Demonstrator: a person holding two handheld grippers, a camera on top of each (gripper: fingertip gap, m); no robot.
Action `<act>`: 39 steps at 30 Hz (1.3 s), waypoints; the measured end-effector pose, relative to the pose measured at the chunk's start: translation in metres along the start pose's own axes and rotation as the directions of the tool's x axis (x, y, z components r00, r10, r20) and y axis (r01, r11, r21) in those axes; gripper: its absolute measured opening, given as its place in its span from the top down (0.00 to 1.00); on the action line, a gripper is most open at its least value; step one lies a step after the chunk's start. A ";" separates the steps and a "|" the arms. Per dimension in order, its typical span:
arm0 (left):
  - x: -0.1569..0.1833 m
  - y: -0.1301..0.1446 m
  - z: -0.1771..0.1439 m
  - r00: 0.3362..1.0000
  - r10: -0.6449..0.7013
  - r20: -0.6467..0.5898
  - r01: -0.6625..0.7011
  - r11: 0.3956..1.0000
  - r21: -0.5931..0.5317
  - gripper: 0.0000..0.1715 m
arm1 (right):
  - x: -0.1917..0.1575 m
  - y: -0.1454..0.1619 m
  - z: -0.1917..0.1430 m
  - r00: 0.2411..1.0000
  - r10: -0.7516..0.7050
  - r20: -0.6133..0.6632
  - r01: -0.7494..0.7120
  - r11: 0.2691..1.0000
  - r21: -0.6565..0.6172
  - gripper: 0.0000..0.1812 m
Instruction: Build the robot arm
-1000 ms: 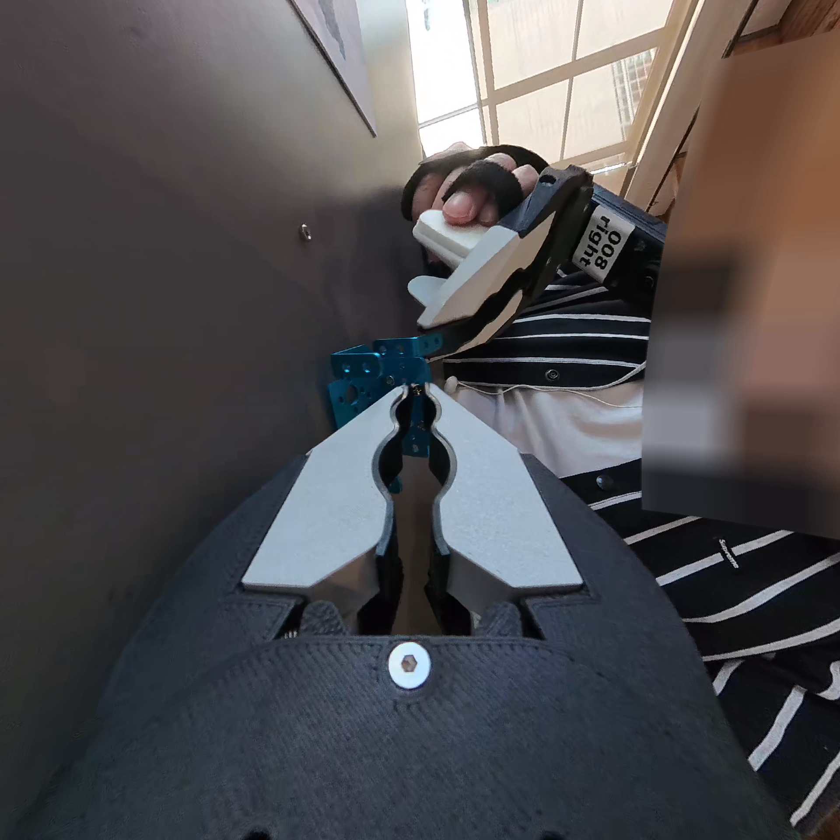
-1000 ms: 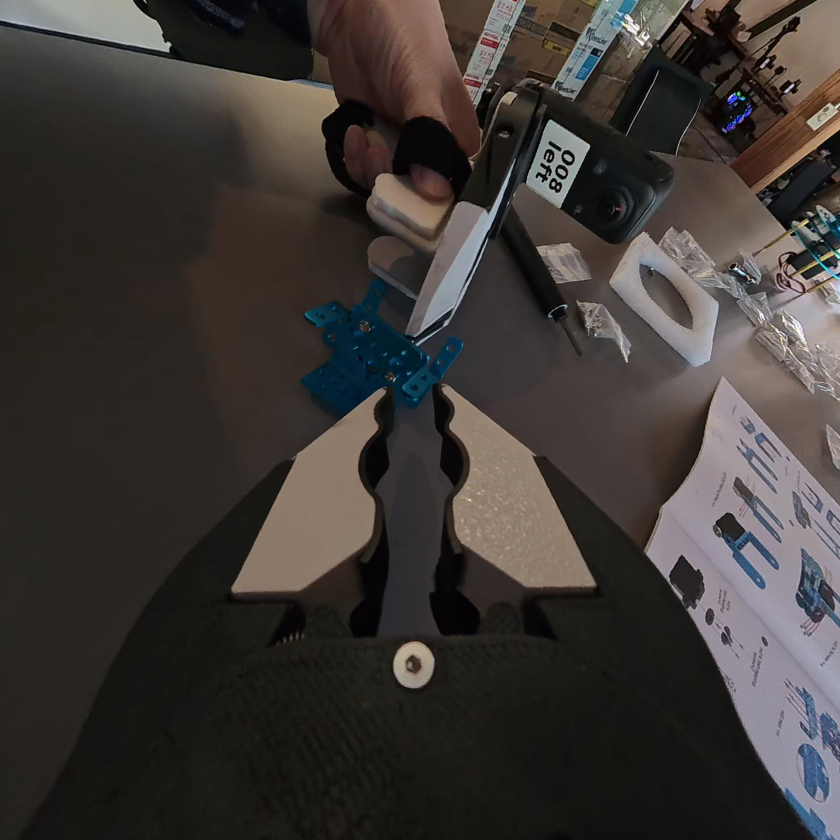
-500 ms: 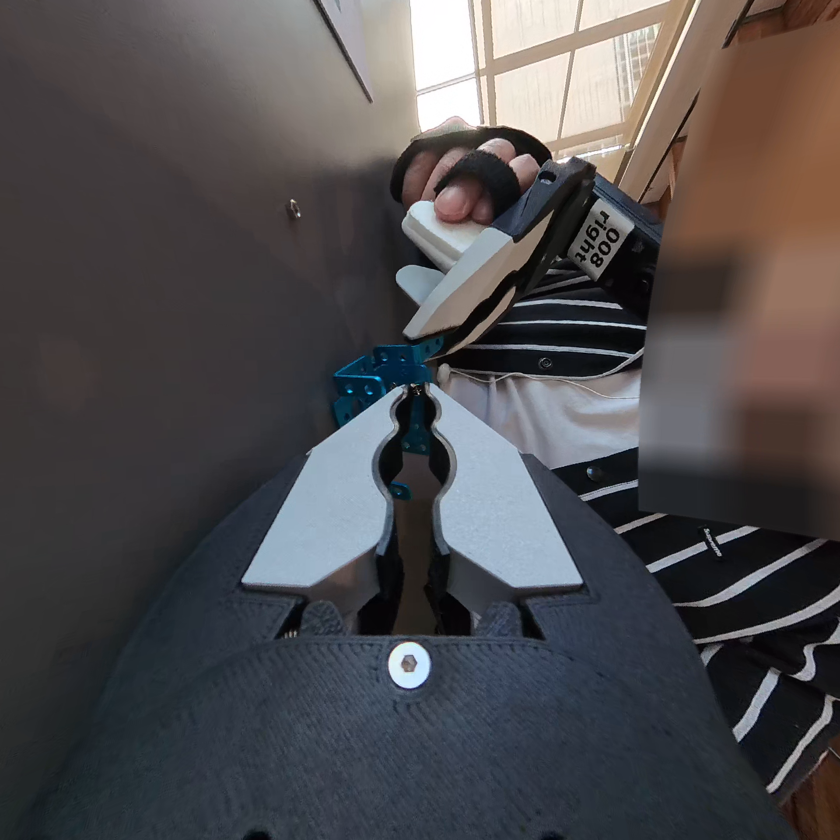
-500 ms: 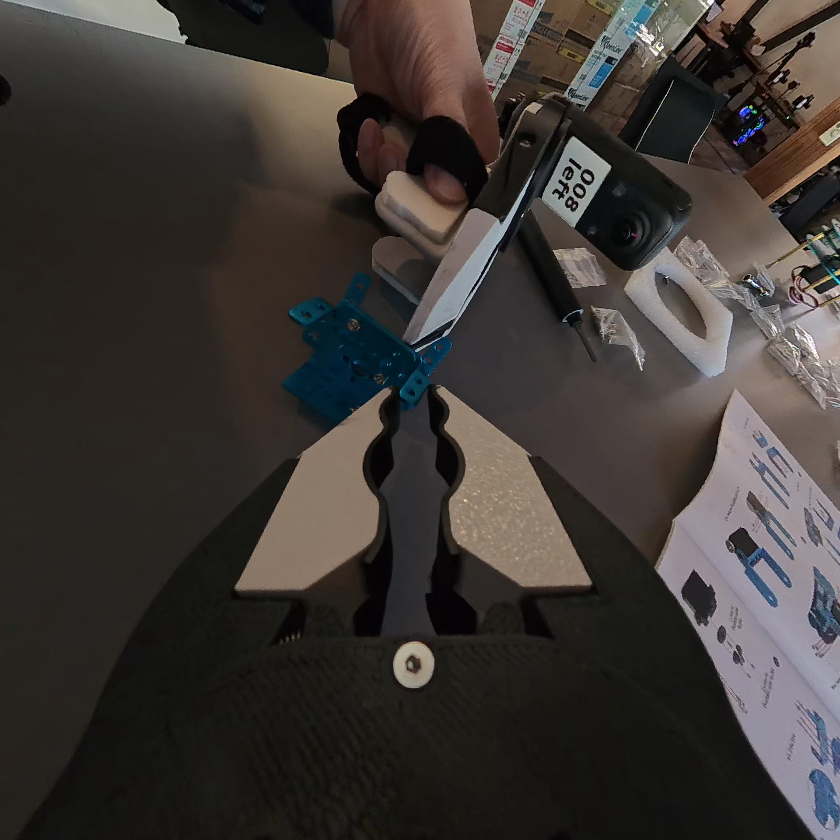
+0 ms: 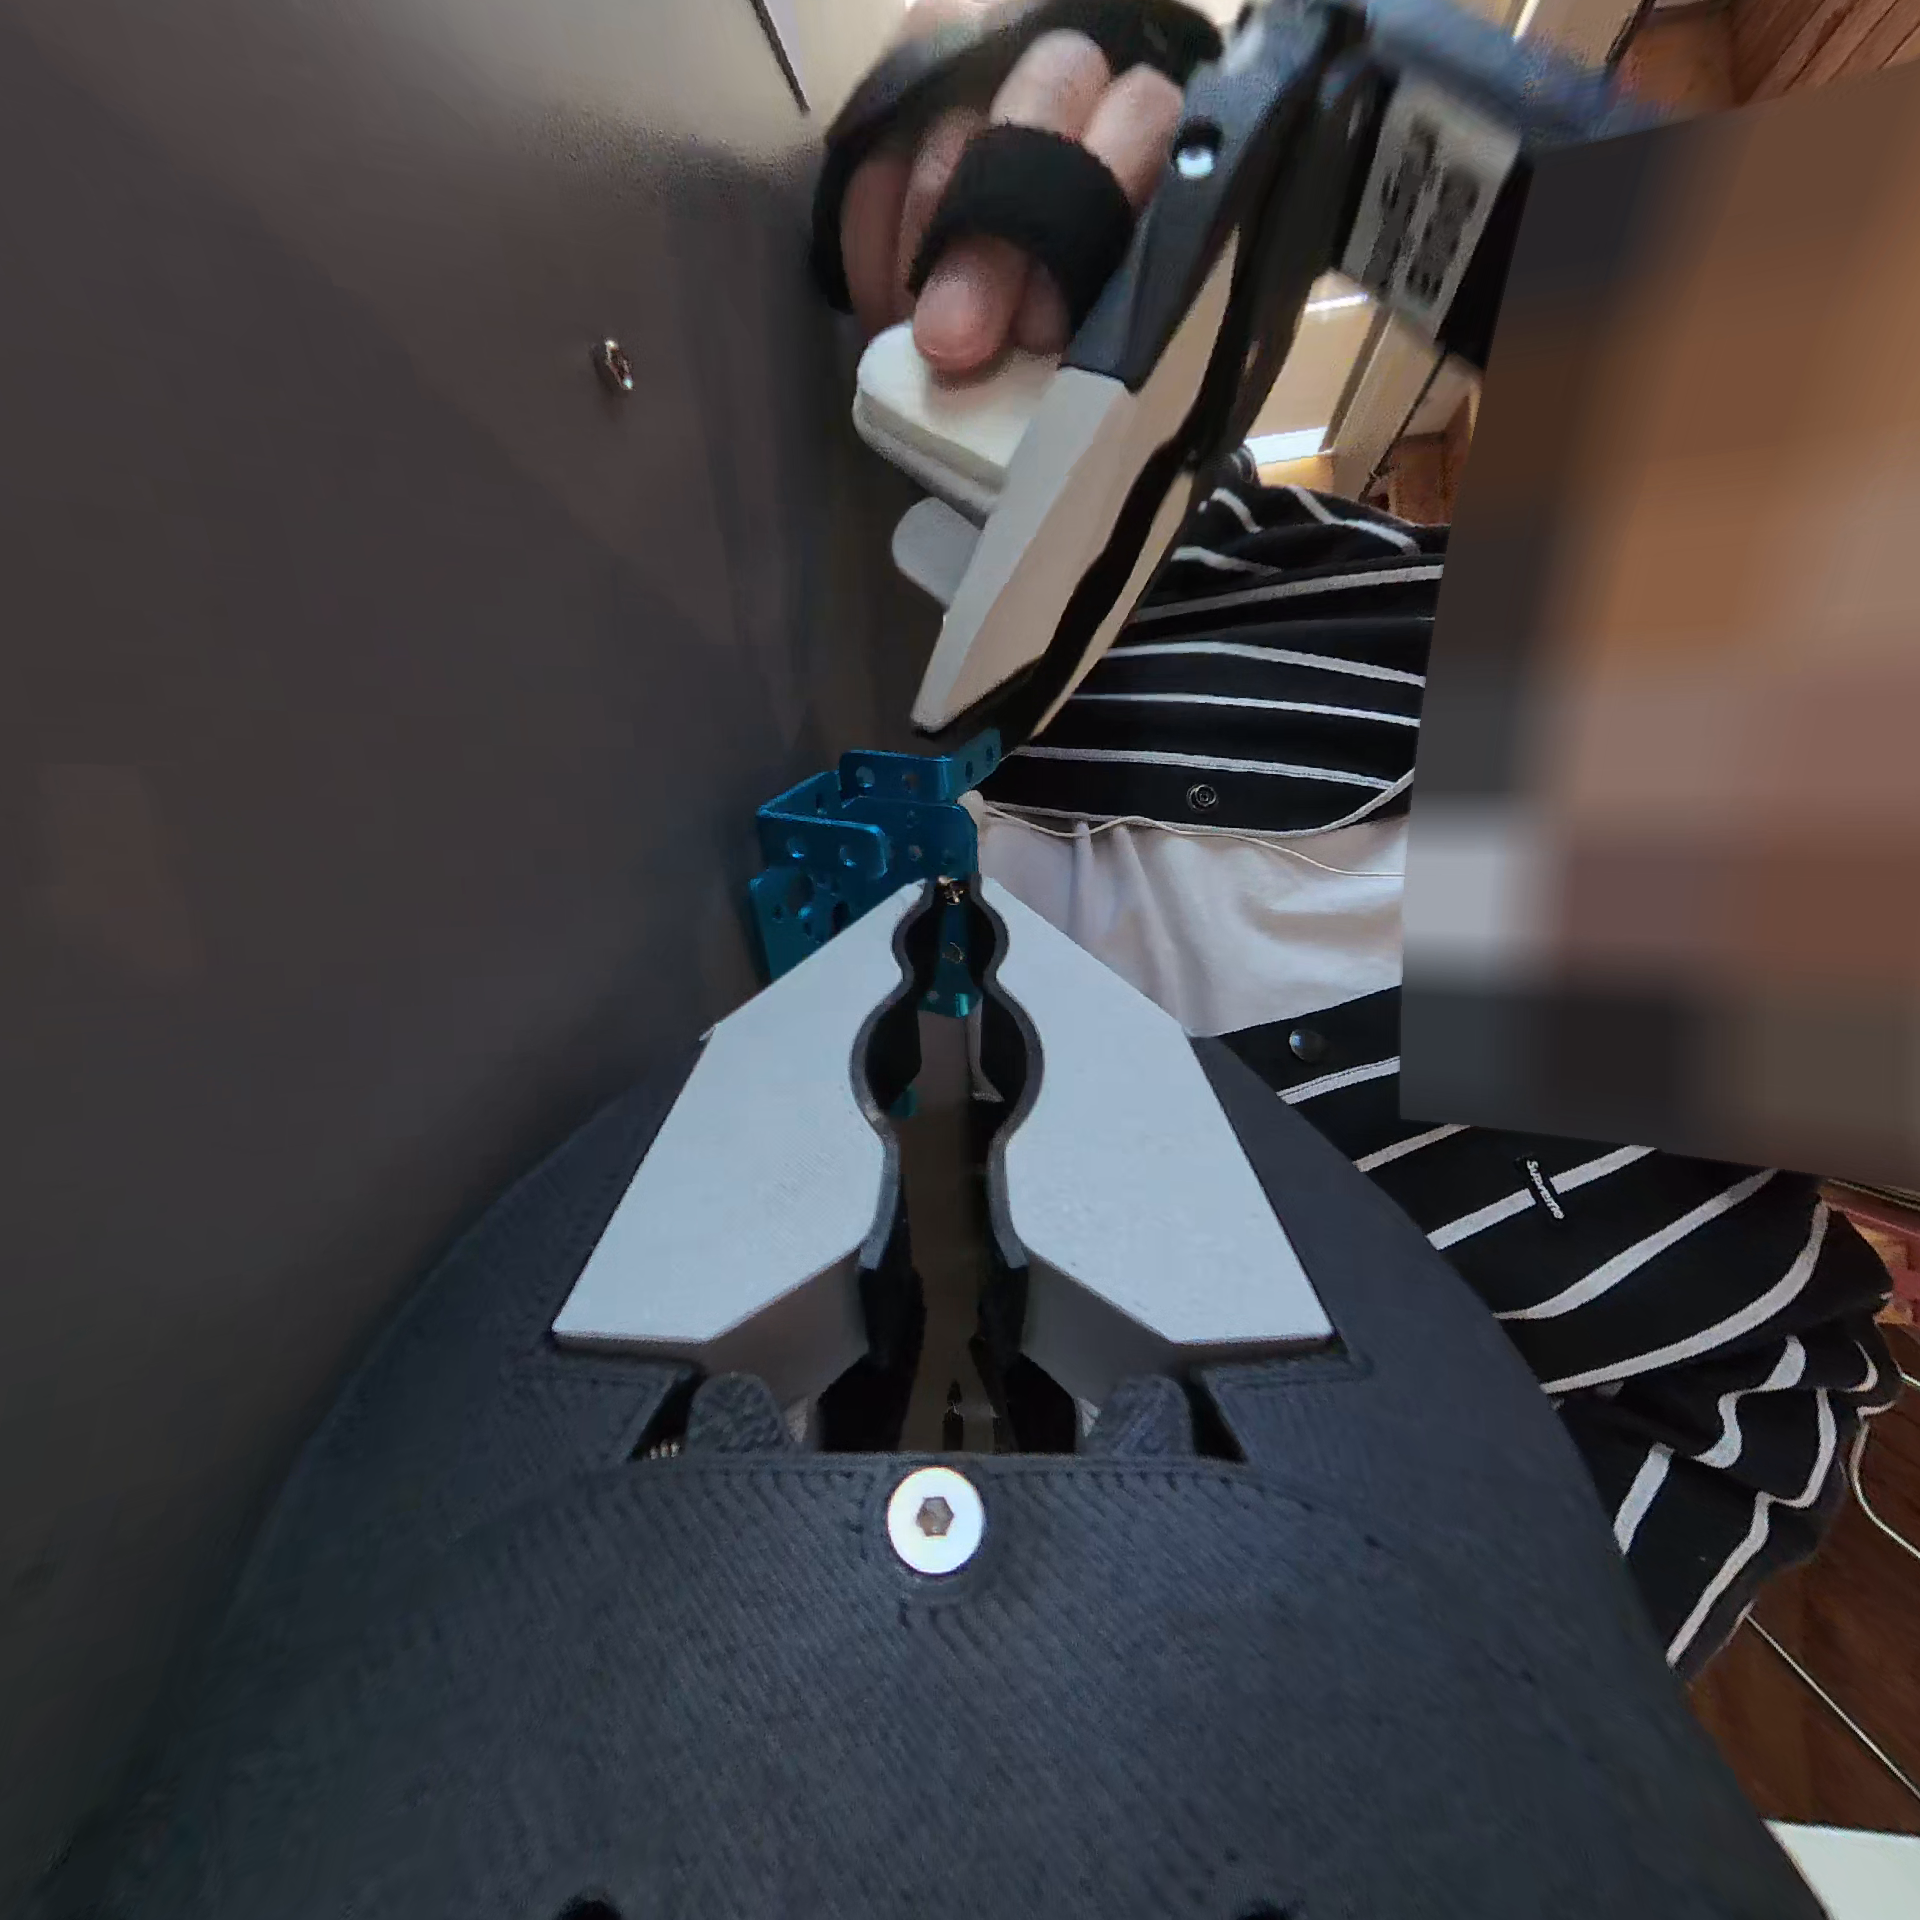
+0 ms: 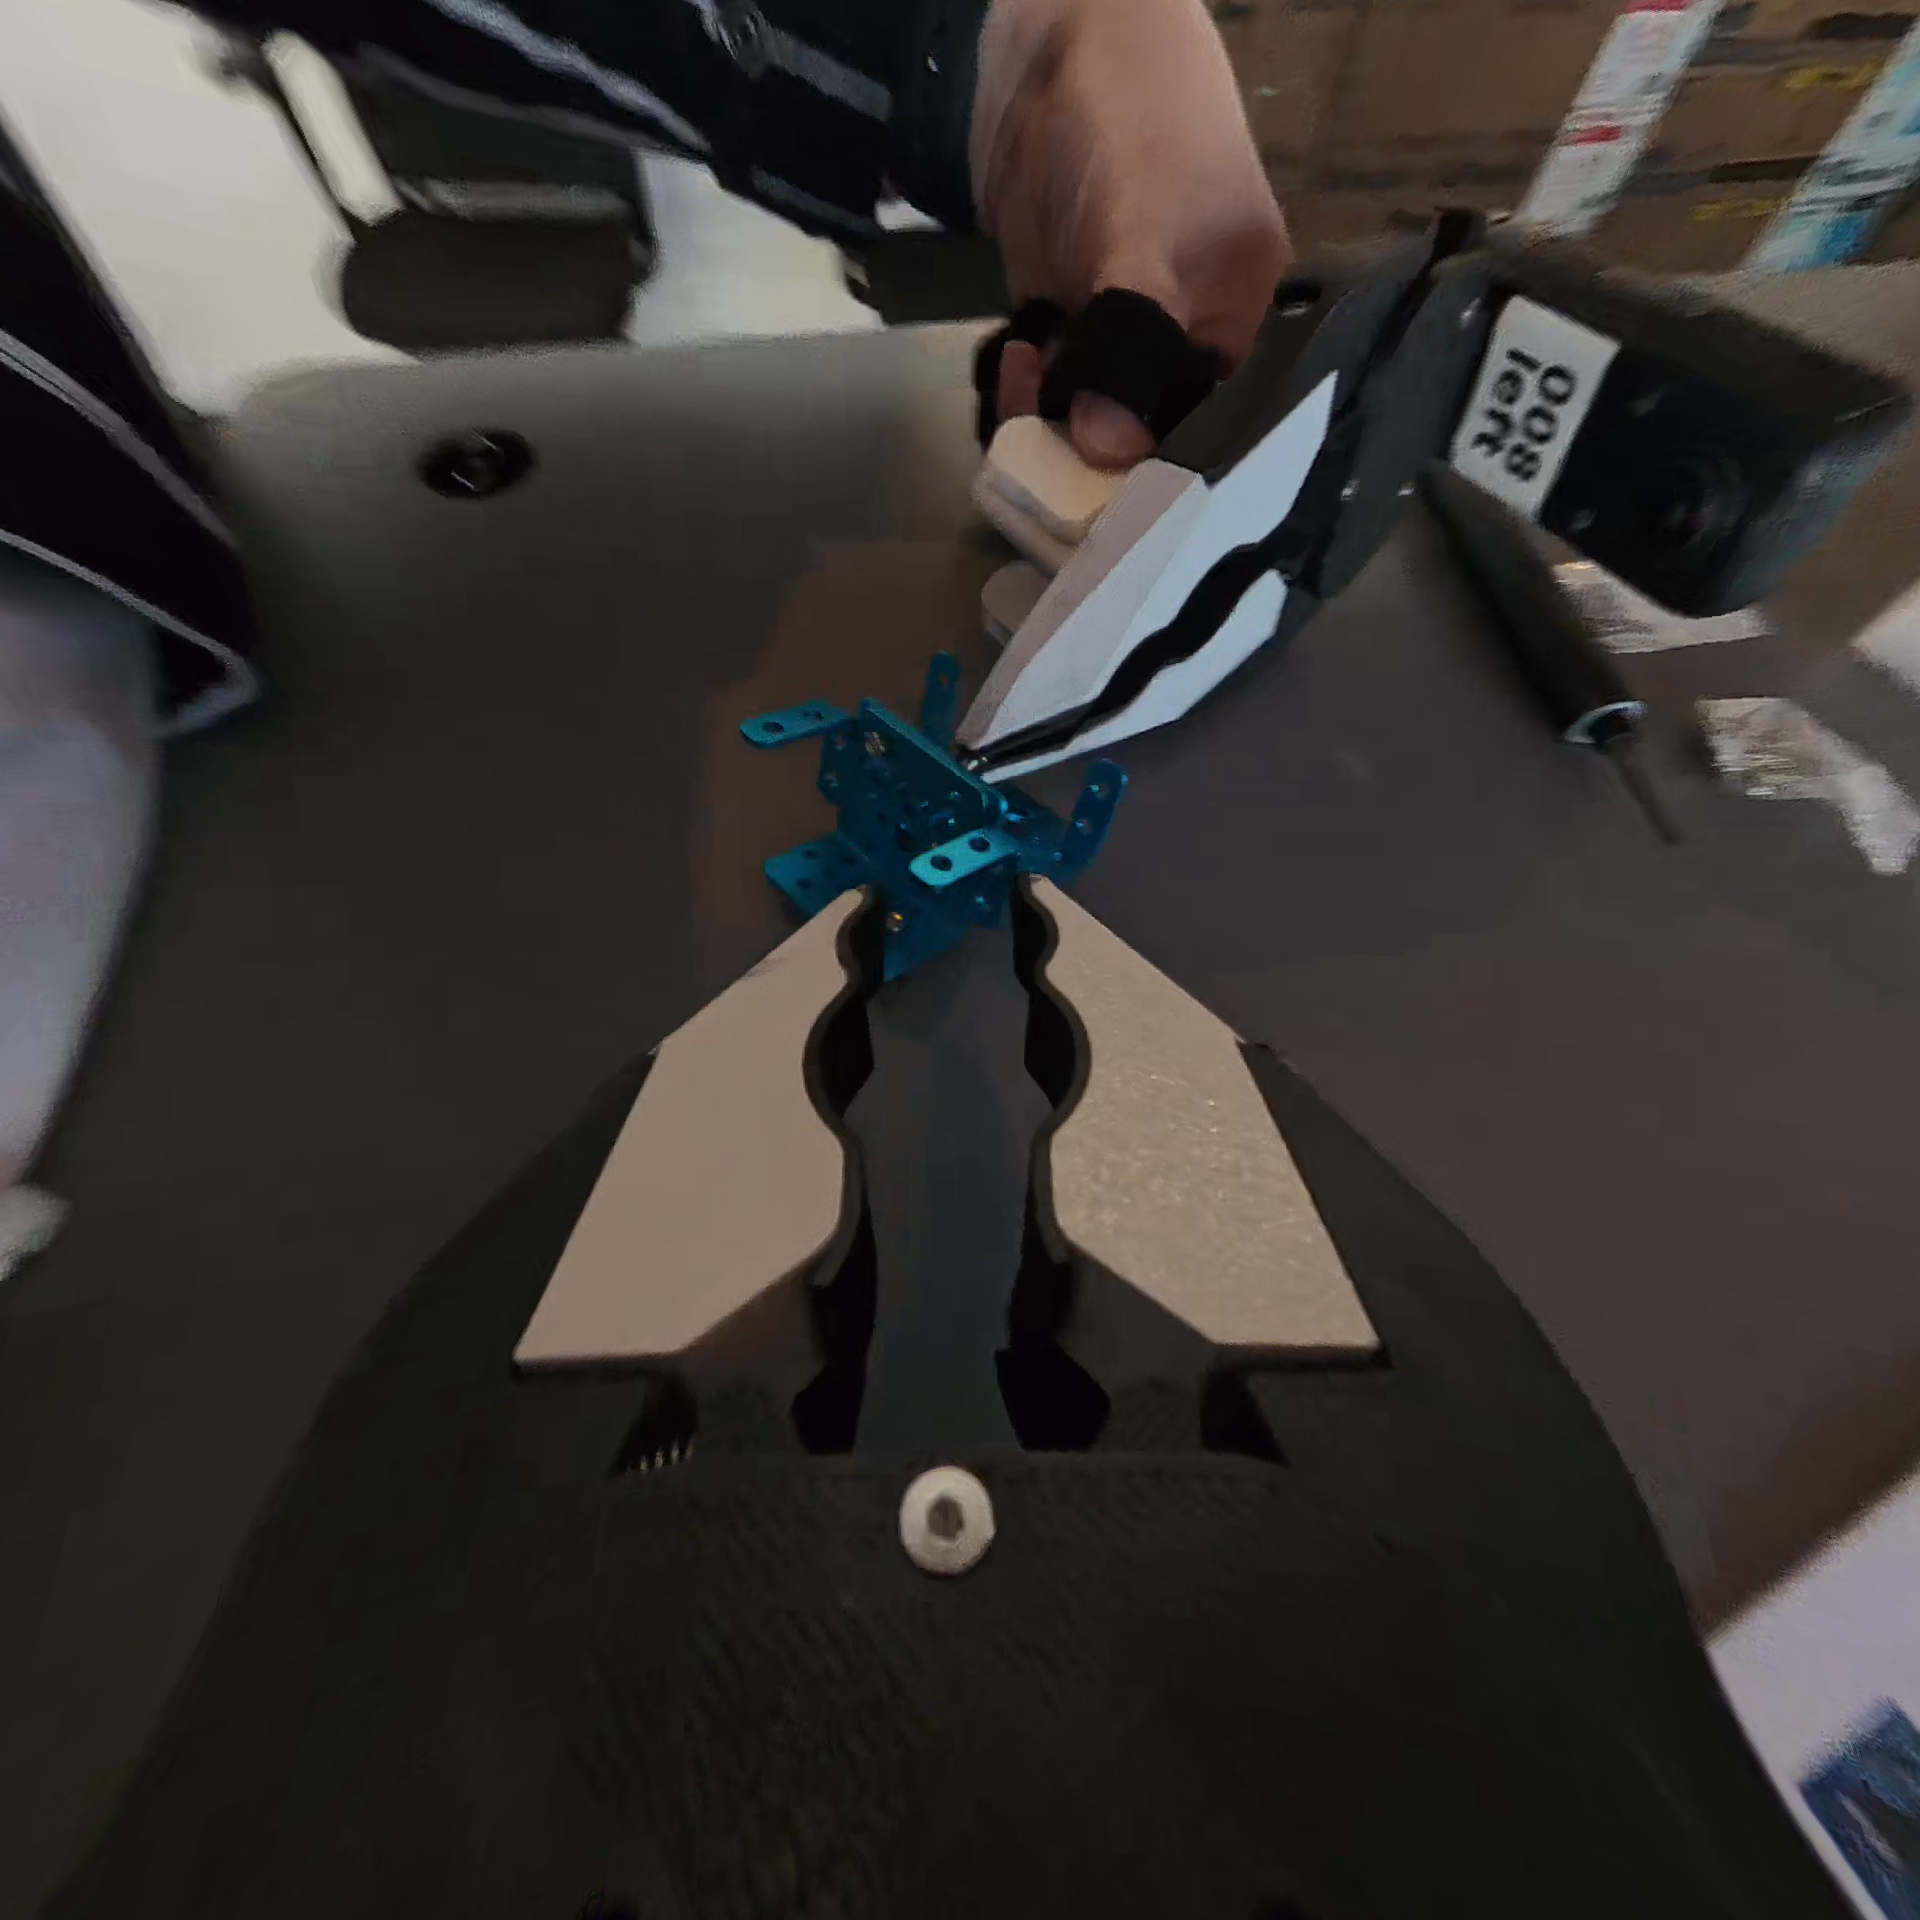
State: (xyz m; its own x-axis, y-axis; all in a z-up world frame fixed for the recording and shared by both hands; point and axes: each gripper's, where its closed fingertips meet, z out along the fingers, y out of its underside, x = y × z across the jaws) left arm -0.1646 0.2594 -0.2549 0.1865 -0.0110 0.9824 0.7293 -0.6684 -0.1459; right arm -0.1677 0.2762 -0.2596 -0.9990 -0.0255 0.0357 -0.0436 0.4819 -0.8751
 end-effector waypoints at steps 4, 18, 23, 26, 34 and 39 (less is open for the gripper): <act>0.002 0.001 0.000 1.000 -0.002 -0.016 0.002 1.000 -0.002 0.98 | 0.005 -0.009 -0.006 0.979 0.094 0.183 -0.107 0.992 0.065 0.86; 0.005 -0.002 -0.008 0.999 -0.012 -0.043 0.014 0.998 0.062 0.98 | 0.005 -0.008 -0.012 0.888 0.145 0.436 -0.144 0.989 -0.036 0.82; 0.003 -0.007 -0.006 0.998 -0.043 -0.038 0.045 0.997 0.069 0.98 | 0.013 -0.021 -0.011 0.882 0.122 0.455 -0.150 0.988 0.025 0.85; 0.003 -0.008 -0.003 0.998 -0.058 -0.037 0.060 0.996 0.069 0.99 | 0.008 -0.018 -0.008 0.888 0.091 0.451 -0.108 0.994 0.013 0.85; 0.000 -0.007 0.000 0.997 -0.078 0.007 0.077 0.992 0.095 0.98 | 0.006 -0.014 0.005 0.911 0.078 0.406 -0.083 0.997 -0.006 0.87; -0.001 -0.005 0.000 0.995 -0.101 0.007 0.099 0.988 0.122 0.98 | 0.009 -0.014 0.007 0.917 0.049 0.396 -0.033 0.998 -0.049 0.89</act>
State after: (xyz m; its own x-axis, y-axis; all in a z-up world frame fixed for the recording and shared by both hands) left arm -0.1684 0.2625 -0.2546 0.1170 0.0619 0.9912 0.8188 -0.5708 -0.0610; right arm -0.1758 0.2627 -0.2503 -0.9163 -0.3463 -0.2014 -0.0111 0.5245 -0.8513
